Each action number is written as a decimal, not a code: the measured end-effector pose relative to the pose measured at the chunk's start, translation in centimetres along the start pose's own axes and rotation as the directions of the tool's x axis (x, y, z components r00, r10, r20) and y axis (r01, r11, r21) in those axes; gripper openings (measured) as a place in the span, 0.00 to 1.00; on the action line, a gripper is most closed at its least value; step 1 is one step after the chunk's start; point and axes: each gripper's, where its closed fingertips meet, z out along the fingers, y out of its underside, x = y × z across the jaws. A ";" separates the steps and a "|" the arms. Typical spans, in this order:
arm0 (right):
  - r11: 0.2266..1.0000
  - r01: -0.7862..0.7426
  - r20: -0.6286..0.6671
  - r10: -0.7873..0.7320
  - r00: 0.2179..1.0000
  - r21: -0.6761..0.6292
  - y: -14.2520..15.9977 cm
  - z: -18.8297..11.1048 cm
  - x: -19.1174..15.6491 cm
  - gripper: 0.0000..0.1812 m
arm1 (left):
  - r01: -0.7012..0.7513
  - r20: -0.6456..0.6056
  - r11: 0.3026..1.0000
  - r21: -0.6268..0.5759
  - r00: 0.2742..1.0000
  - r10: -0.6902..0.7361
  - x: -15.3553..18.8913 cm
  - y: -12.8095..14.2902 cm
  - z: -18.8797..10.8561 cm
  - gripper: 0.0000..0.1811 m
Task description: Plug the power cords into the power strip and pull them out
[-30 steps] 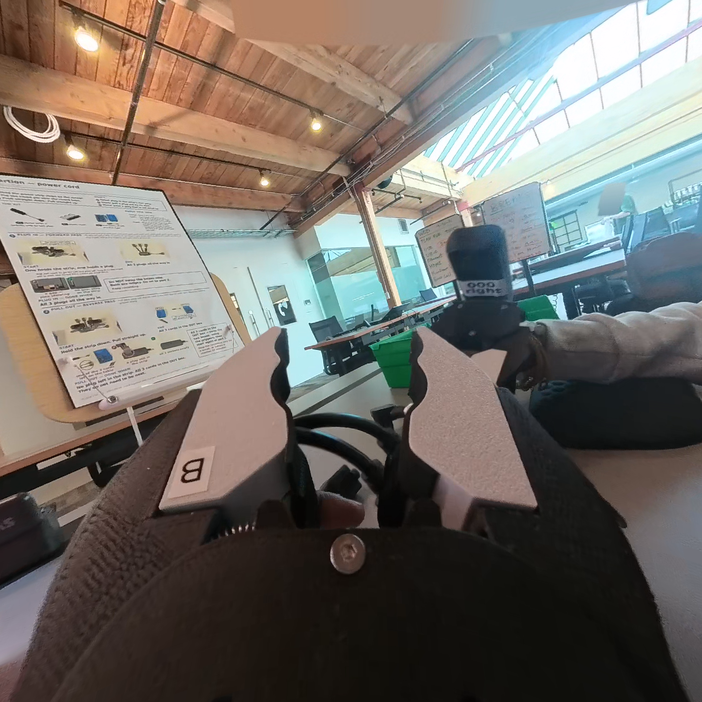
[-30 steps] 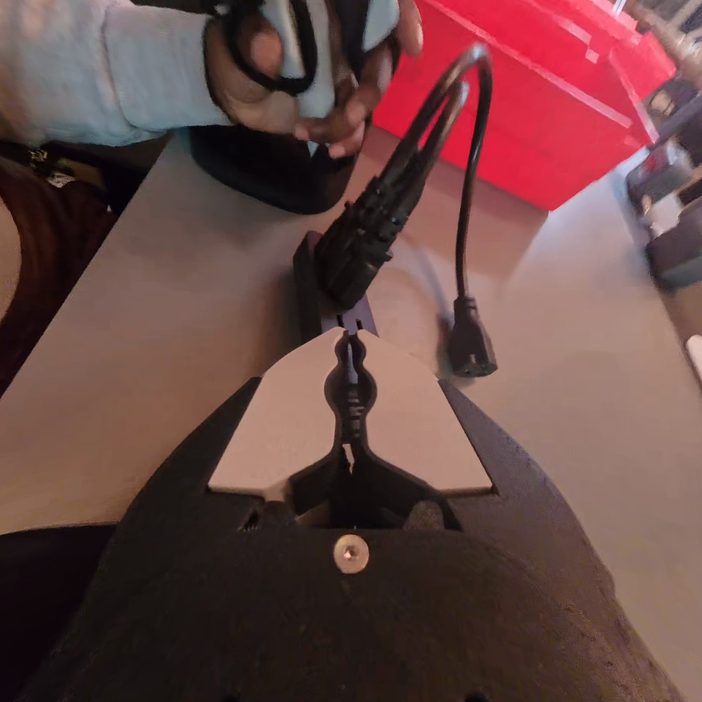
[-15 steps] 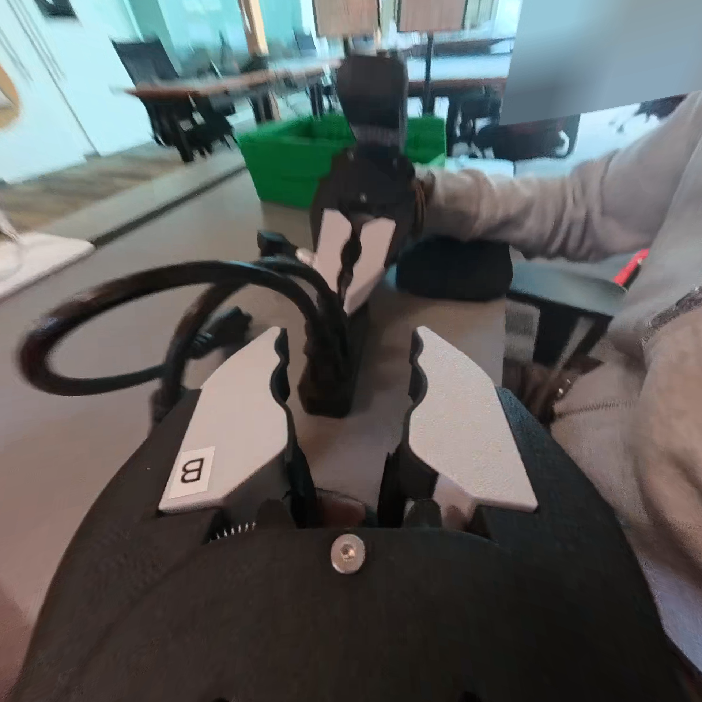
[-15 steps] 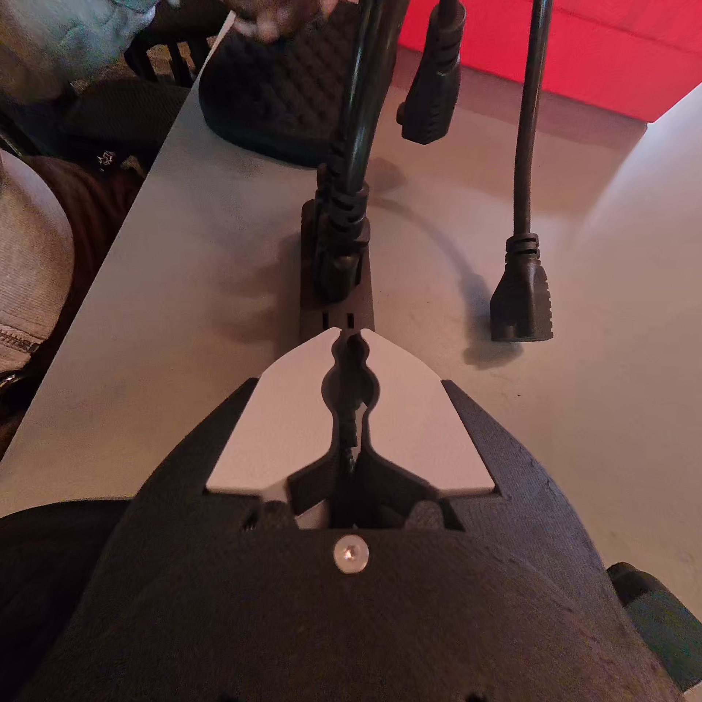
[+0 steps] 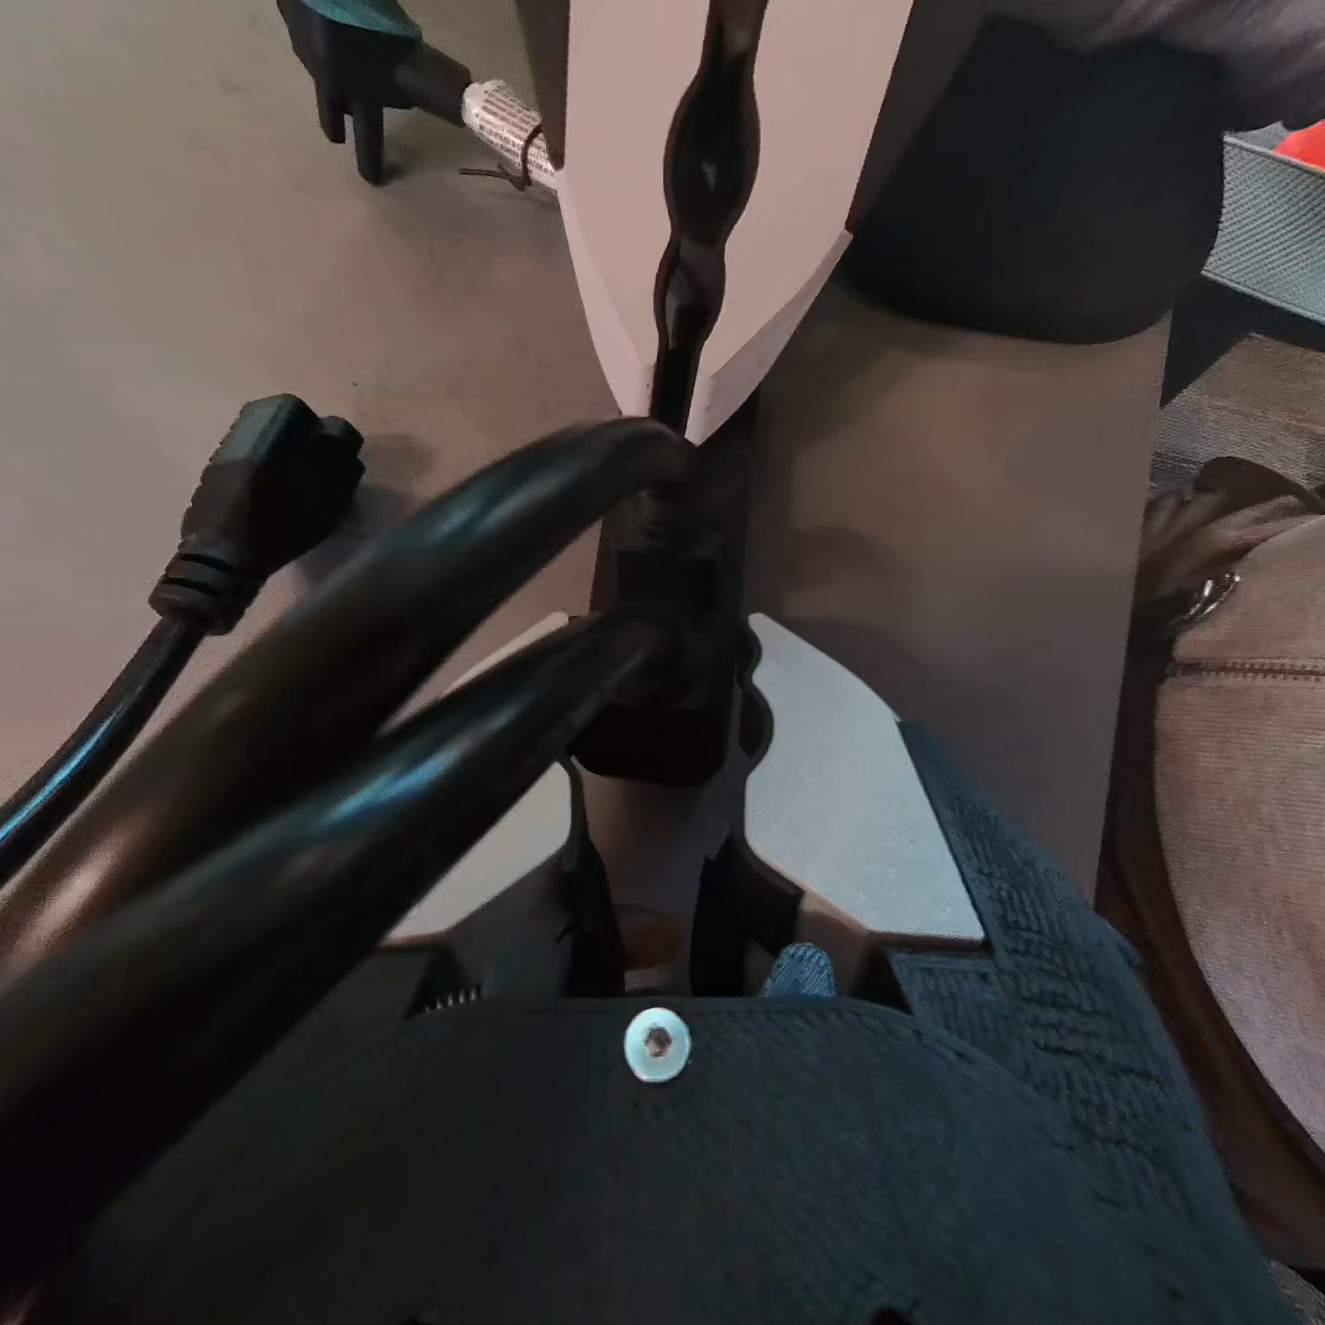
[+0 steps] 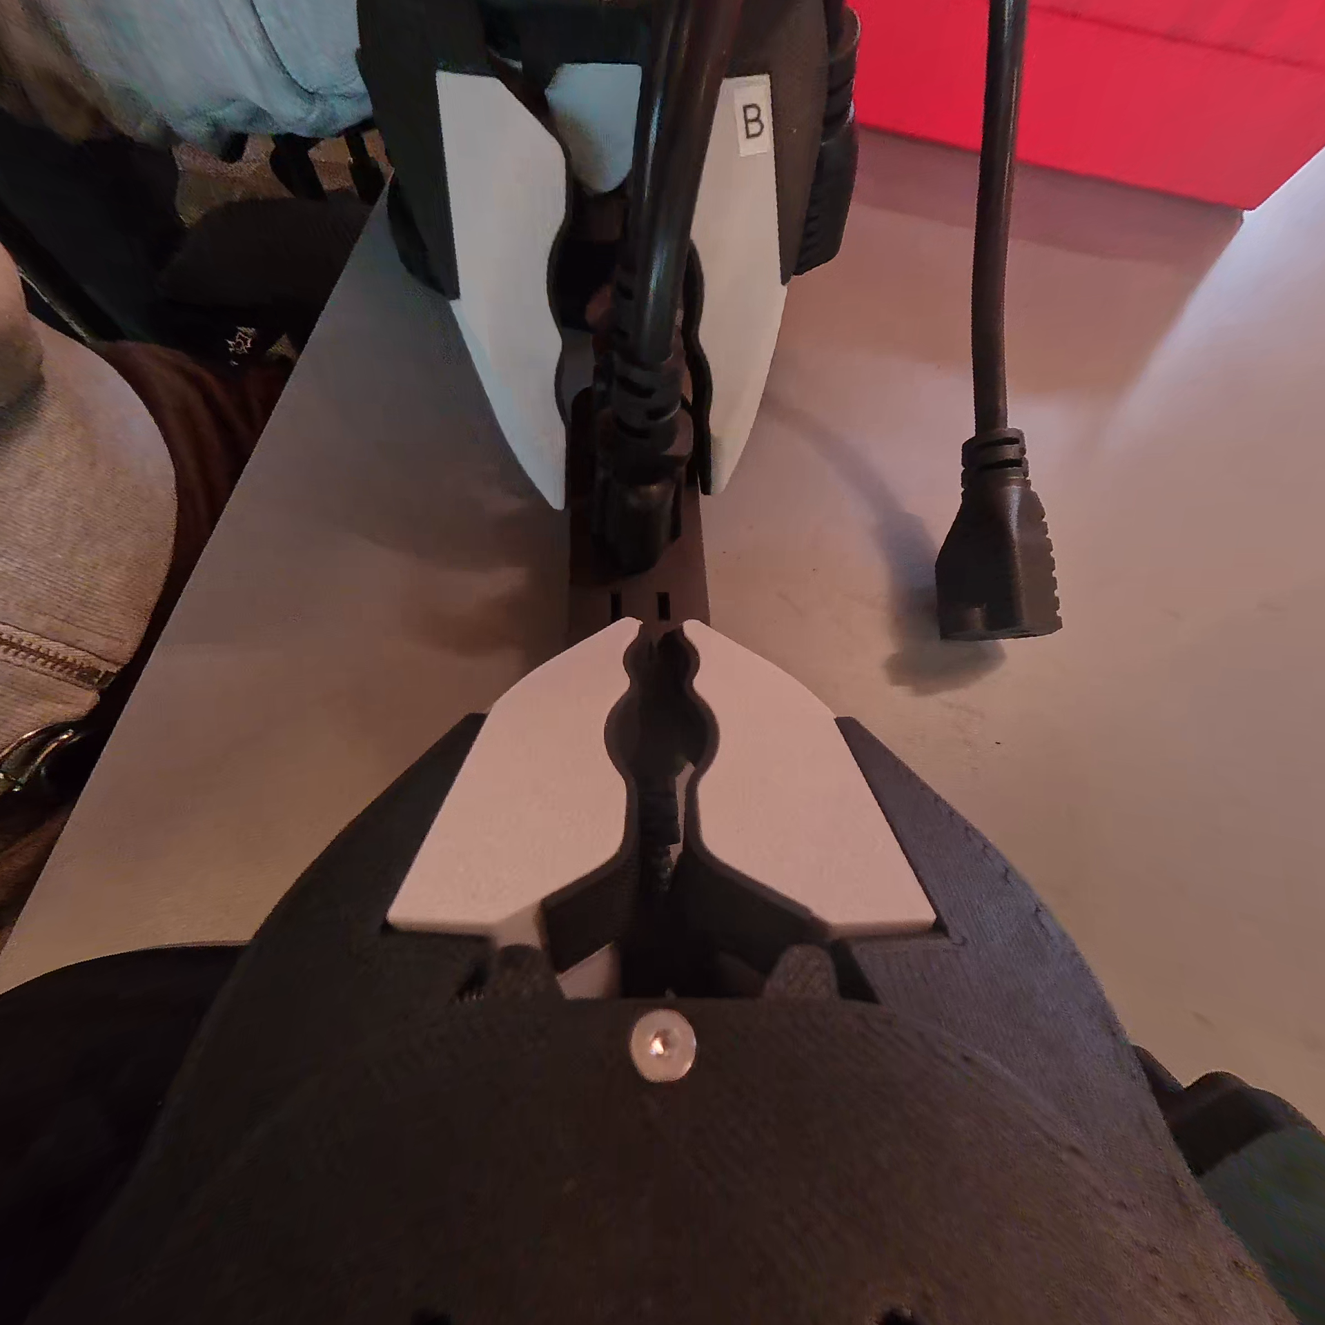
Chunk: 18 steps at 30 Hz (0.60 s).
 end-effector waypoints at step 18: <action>0.976 -0.118 0.079 0.105 0.991 0.182 -3.9 1.7 -0.8 0.19 | -0.026 -0.005 1.000 0.006 1.000 0.026 0.2 -0.1 0.2 0.23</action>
